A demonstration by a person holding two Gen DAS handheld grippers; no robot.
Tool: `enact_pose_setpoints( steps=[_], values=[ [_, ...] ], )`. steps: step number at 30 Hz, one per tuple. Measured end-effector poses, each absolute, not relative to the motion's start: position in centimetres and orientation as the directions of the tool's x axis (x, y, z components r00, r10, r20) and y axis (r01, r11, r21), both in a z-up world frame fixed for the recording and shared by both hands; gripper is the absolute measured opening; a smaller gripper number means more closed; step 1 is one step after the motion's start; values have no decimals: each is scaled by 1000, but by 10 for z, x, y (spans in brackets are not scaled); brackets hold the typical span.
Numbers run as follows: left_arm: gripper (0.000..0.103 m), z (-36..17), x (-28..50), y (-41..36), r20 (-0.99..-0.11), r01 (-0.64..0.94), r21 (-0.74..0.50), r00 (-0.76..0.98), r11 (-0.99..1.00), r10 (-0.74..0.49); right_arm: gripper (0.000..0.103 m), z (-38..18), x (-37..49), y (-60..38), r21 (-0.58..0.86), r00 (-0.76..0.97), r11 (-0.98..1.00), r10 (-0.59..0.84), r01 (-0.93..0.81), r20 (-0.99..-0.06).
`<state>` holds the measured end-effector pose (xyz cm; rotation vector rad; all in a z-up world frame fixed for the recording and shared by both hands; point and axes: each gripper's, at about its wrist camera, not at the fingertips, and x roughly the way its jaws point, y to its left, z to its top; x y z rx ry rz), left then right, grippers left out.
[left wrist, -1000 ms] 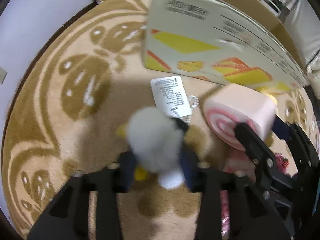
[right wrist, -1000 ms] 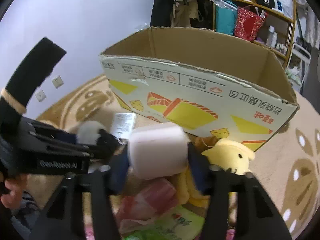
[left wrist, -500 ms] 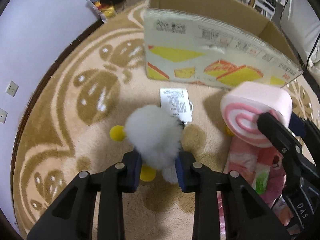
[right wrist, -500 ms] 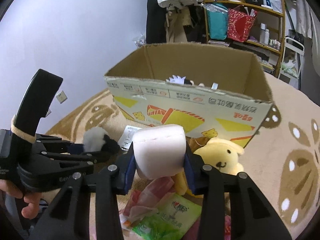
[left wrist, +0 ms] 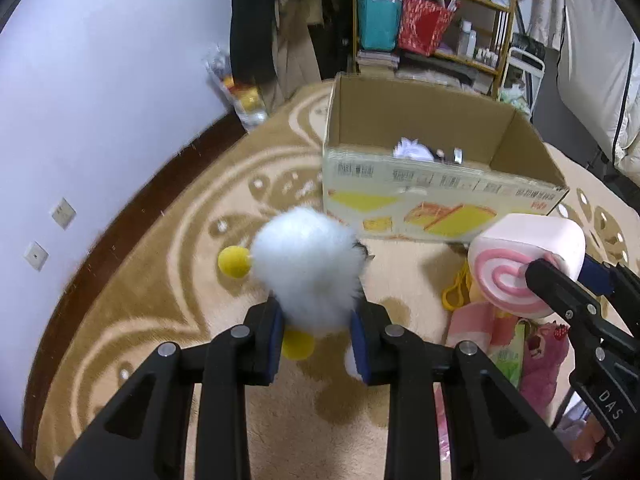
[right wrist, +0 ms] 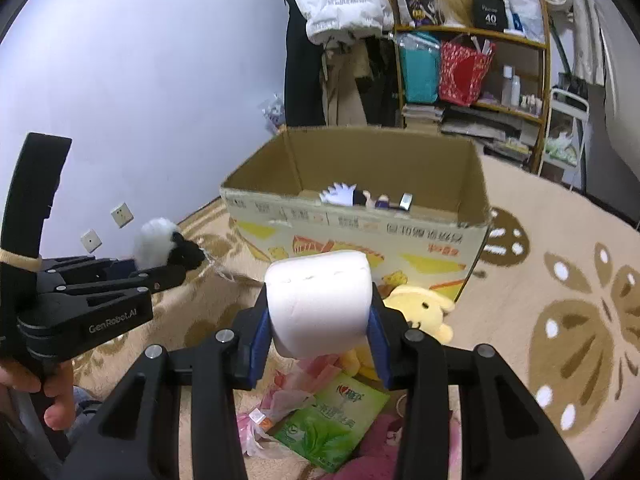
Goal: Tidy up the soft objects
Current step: 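Lift both items and carry them over the open box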
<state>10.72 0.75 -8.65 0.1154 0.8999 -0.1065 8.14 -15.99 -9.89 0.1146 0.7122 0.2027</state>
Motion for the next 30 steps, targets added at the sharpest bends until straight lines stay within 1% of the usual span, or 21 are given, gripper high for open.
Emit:
enact_pose_setpoints(
  steps=[7,12,23,30],
  values=[
    [27,-83,105,8,-776,154,83,630,985,-32,45,-85,78,-165,172,758,976,212,-133,-617],
    [27,-75,103,8,-749,157,86,661,984,-40,45,-76,75,-169,164,773,978,203,-129,-601],
    [27,-33,103,7,-643,176,101,762,979,-71,45,-40,69,-183,142,838,984,165,-105,-519],
    [27,-10,115,4,-576,184,111,813,977,-87,45,-30,79,-192,122,864,988,140,-92,-483]
  ],
)
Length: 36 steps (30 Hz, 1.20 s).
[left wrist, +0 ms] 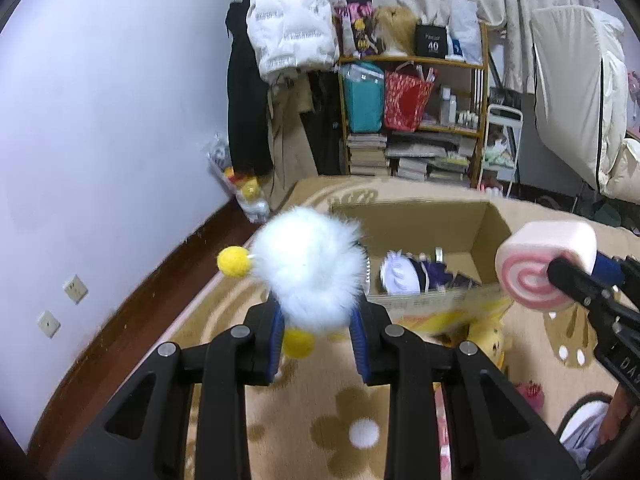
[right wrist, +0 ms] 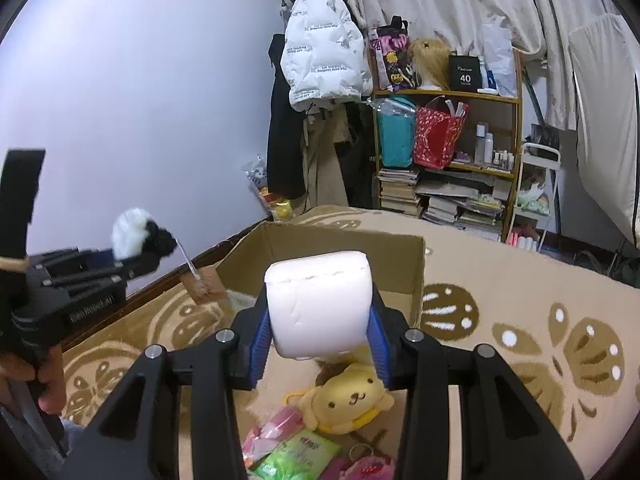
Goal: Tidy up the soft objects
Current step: 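Lift both items and carry them over the open box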
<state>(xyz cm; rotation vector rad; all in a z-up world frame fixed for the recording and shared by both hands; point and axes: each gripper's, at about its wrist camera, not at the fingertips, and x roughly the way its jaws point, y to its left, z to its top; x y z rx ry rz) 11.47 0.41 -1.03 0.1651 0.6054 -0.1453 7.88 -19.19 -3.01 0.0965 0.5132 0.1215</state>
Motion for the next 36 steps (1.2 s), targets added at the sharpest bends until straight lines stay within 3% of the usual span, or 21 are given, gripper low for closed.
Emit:
enact_pose_setpoints(
  steps=[10,36],
  values=[
    [27,10,138,-8,-499,198,94,857,976,-126,45,-29,105,-197,109,882,990,128,-88,-454],
    [29,-51,197,-62,-599,267,188,794,945,-106,47,-70,174,-231,186,865,982,125,-38,-485]
  ],
)
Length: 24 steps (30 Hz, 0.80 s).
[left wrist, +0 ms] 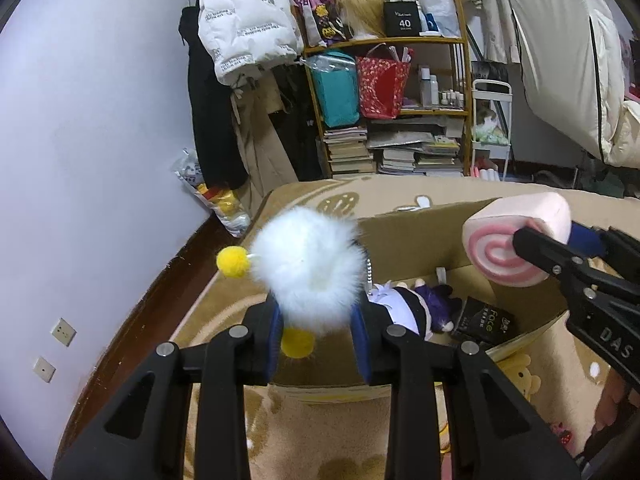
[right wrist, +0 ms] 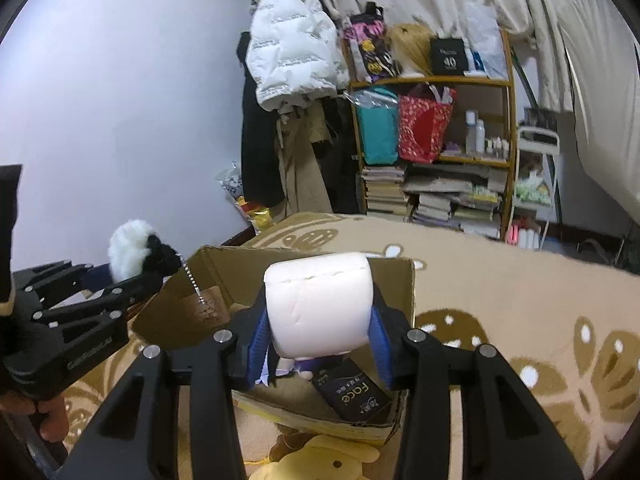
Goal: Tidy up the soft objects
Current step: 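Lift both items and carry them over the open box, then open both grippers to drop the cushion and pompom into the box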
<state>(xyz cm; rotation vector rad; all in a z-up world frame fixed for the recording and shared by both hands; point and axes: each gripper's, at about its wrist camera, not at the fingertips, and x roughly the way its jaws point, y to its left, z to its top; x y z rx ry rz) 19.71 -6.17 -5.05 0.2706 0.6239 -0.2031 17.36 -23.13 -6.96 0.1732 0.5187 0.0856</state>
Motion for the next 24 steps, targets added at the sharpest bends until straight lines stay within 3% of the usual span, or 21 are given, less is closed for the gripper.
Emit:
enact_pose_setpoints(
  steps=[12,15,16,18,24],
  values=[
    [34,-66,208,-65,-632,260,179,770,949,-92,51,-96,186,-242,230,825,973,138,-9,-548],
    [44,-67,207,-60,-630,250,166,771,954,-93,54,-98,186,-240,225,821,974,134,-7,-554],
    [54,-66,207,-60,-626,246,163,774,955,-93,56,-97,186,-240,226,822,974,135,-7,-553],
    [61,-63,204,-57,-610,232,160,788,960,-89,64,-94,185,-240,228,829,974,138,-13,-542],
    [91,-50,195,-49,-587,198,151,806,968,-74,102,-76,173,-241,229,852,973,125,-6,-508]
  ],
)
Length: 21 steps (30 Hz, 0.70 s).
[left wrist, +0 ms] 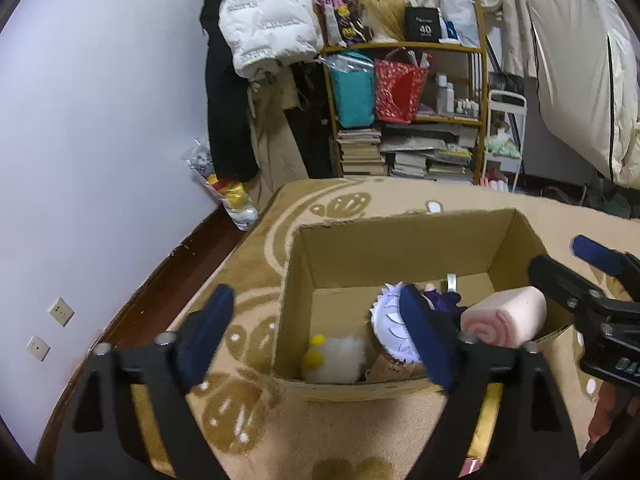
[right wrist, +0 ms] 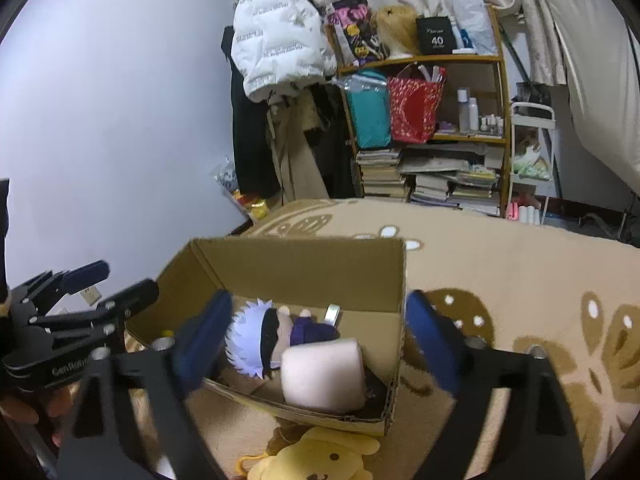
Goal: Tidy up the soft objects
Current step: 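Open both grippers to drop the cushion and pompom into the box, then move both grippers back toward the pink bear and green tissue pack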
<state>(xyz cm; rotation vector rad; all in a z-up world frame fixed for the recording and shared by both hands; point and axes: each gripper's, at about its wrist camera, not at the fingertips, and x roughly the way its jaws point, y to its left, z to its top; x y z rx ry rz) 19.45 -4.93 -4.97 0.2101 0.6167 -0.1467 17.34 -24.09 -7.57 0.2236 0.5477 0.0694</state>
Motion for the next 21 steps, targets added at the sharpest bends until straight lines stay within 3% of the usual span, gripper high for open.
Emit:
enact_pose_setpoints(
  steps=[2,21],
  values=[
    [101,-45,191,-45,-579,177,150,813,973,-59,103,-68,168,-243,232,861,973,116,2,-495],
    [103,-9,123,-19,-584,126,106,811,986,-41,103,-24,115,-244,237,844,971,128,0,-521]
  ],
)
